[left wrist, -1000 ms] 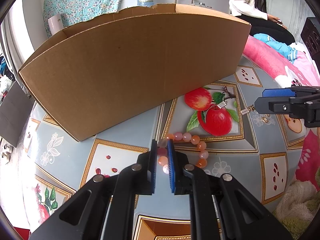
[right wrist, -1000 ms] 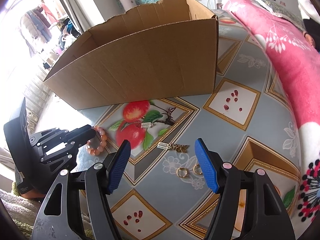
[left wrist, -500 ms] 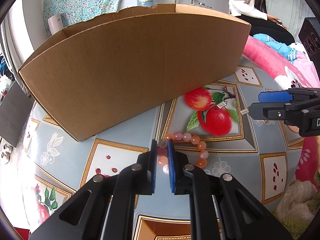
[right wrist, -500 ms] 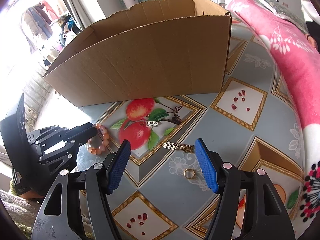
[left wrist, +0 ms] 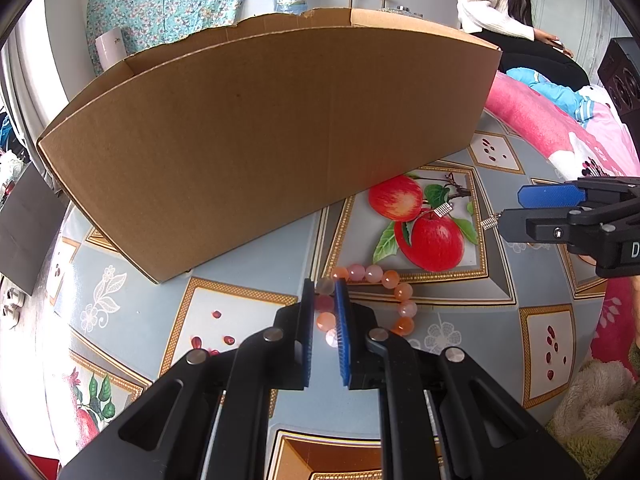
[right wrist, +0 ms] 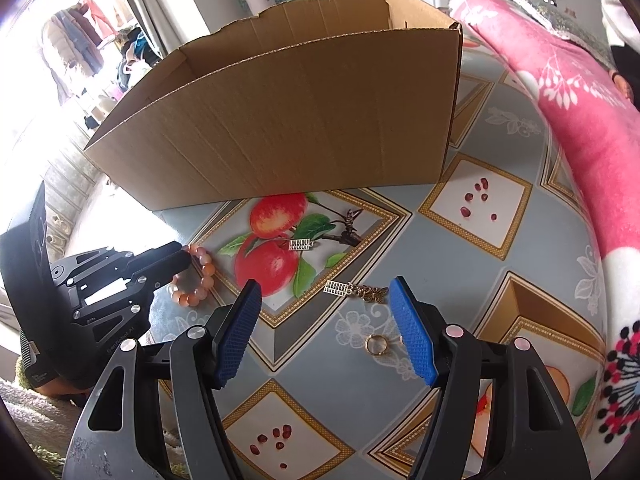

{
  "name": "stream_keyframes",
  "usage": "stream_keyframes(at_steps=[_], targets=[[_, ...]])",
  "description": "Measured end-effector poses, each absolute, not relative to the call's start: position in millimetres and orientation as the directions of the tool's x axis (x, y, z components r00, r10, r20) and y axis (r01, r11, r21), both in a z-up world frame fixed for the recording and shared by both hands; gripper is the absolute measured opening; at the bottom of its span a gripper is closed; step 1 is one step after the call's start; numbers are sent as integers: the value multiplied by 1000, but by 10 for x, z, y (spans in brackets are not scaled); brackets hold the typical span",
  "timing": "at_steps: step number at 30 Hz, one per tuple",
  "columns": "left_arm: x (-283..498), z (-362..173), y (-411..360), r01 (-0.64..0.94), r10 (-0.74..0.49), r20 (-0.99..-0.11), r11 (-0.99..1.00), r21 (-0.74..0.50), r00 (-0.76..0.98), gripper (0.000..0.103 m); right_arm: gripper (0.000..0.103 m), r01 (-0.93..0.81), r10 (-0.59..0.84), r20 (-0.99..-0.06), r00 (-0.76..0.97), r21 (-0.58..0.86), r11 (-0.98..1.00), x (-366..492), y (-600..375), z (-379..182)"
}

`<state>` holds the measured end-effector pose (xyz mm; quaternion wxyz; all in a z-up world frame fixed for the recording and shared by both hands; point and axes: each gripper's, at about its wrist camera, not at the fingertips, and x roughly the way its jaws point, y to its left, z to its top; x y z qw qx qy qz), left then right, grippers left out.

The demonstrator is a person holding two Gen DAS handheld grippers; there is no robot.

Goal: Organize jewelry
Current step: 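Move the right gripper to the gold bar earring while the left gripper holds the bracelet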

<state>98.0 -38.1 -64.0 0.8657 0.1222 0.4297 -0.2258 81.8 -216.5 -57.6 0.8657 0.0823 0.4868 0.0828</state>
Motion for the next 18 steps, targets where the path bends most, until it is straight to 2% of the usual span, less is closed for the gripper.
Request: stream_keyframes(at_steps=[18], targets=[[978, -634, -381, 494, -284, -799, 869, 19, 530, 10, 63, -66, 219, -831, 512, 216, 974, 811, -2167, -589]])
